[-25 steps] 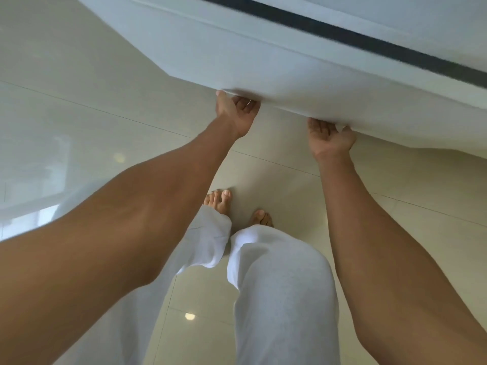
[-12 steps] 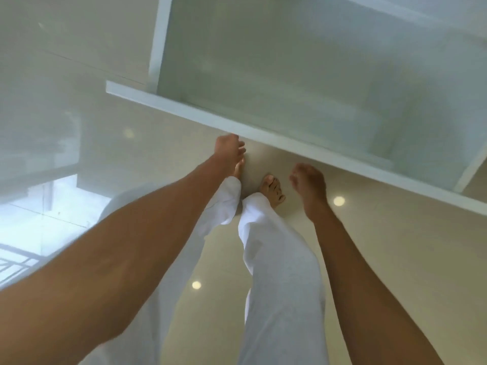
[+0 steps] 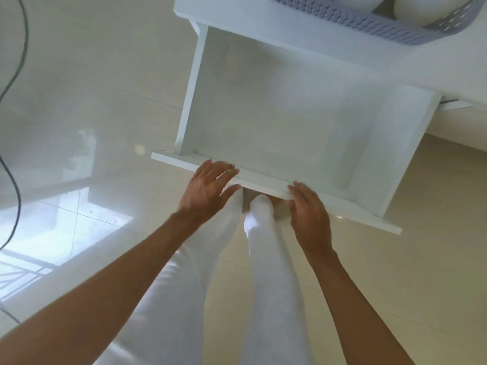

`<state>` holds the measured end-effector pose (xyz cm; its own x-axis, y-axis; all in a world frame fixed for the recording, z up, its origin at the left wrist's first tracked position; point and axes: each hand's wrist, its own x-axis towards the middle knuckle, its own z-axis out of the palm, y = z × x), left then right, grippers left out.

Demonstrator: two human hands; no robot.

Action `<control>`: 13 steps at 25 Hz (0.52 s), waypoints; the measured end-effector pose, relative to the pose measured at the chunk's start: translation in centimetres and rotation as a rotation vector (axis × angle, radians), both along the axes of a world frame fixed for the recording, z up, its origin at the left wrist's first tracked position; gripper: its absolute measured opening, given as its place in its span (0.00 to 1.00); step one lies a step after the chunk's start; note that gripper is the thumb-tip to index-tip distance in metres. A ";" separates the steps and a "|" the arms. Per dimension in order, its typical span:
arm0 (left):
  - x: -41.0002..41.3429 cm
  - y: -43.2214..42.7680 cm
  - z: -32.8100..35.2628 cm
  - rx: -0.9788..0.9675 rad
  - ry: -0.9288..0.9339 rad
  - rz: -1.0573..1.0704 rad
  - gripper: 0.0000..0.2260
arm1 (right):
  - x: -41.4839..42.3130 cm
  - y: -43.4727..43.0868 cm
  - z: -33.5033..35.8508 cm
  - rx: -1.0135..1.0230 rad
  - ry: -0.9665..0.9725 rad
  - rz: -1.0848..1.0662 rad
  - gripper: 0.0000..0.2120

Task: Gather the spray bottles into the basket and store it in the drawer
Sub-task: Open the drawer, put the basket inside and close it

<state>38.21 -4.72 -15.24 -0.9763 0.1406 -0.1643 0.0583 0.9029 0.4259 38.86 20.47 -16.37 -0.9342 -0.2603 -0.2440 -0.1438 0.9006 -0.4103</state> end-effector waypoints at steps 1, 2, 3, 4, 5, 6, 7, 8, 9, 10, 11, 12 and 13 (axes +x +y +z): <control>0.3 -0.4 -0.4 -0.018 -0.048 -0.012 0.12 | 0.7 0.1 -0.2 -0.013 0.002 0.010 0.17; 0.6 -0.6 -0.6 -0.022 -0.093 -0.031 0.11 | 1.3 0.3 -0.3 -0.016 -0.005 0.028 0.18; 1.0 -0.8 -0.8 -0.013 -0.133 -0.051 0.11 | 1.8 0.5 -0.5 -0.017 -0.014 0.042 0.19; 1.4 -1.1 -1.0 -0.005 -0.167 -0.062 0.11 | 2.3 0.6 -0.5 -0.014 -0.018 0.054 0.20; 1.7 -1.2 -1.1 0.002 -0.201 -0.073 0.11 | 2.7 0.6 -0.4 -0.008 -0.024 0.060 0.21; 2.1 -1.4 -1.2 0.002 -0.226 -0.084 0.11 | 3.0 0.5 -0.3 -0.005 -0.032 0.061 0.21; 2.5 -1.5 -1.3 -0.008 -0.246 -0.091 0.12 | 3.2 0.5 -0.2 -0.004 -0.040 0.070 0.22; 3.0 -1.5 -1.4 -0.020 -0.261 -0.095 0.12 | 3.5 0.4 -0.1 -0.003 -0.038 0.084 0.23; 3.4 -1.5 -1.4 -0.027 -0.266 -0.103 0.12 | 3.8 0.4 0.0 0.008 -0.040 0.100 0.24; 3.7 -1.4 -1.4 -0.024 -0.263 -0.113 0.12 | 4.2 0.3 0.1 0.031 -0.051 0.111 0.25; 3.9 -1.3 -1.4 -0.020 -0.267 -0.120 0.12 | 4.6 0.1 0.2 0.051 -0.070 0.109 0.25; 4.0 -1.2 -1.3 -0.021 -0.275 -0.126 0.12 | 4.8 -0.1 0.3 0.066 -0.086 0.094 0.25; 4.0 -1.1 -1.2 -0.037 -0.271 -0.136 0.13 | 4.9 -0.3 0.3 0.076 -0.104 0.072 0.25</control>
<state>42.23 -5.78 -16.41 -0.8690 0.2559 -0.4234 0.0683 0.9097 0.4097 43.73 20.19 -16.10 -0.8823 -0.3029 -0.3603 -0.1693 0.9184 -0.3577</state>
